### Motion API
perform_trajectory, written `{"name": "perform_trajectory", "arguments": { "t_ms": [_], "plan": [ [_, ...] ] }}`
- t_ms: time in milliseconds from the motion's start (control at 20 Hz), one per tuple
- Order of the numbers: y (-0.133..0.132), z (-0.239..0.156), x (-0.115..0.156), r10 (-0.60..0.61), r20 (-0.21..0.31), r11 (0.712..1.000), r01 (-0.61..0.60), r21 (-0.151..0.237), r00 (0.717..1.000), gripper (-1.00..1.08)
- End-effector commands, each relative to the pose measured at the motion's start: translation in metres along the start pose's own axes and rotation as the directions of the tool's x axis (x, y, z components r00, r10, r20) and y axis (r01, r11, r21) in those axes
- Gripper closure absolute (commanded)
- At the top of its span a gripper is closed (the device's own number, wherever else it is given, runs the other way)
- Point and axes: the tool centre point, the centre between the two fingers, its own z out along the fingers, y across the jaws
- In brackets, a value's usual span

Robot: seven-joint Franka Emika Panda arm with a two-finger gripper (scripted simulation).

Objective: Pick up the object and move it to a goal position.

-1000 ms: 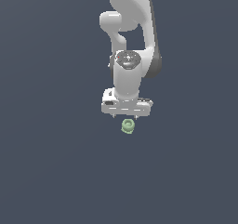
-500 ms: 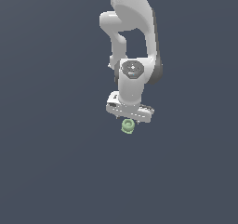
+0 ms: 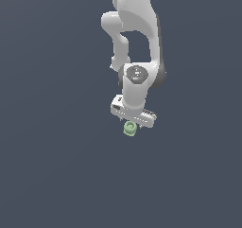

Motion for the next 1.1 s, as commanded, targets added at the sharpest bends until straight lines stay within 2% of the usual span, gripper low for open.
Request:
{"name": "perform_trajectory", "arguments": {
  "t_ms": [0, 300, 700, 950, 1000, 1050],
  "plan": [
    [0.0, 0.001, 0.0, 0.01, 0.0, 1.0, -0.01, 0.0, 1.0, -0.92],
    [0.0, 0.007, -0.001, 0.007, 0.0, 1.0, -0.007, 0.0, 1.0, -0.92],
    [0.001, 0.044, -0.001, 0.011, 0.0, 1.0, -0.011, 0.0, 1.0, -0.92],
    [0.0, 0.052, -0.001, 0.011, 0.0, 1.0, -0.011, 0.0, 1.0, -0.92],
    [0.0, 0.052, -0.001, 0.011, 0.0, 1.0, -0.011, 0.0, 1.0, 1.08],
    [0.0, 0.052, -0.001, 0.011, 0.0, 1.0, -0.011, 0.0, 1.0, 1.08]
  ]
}}
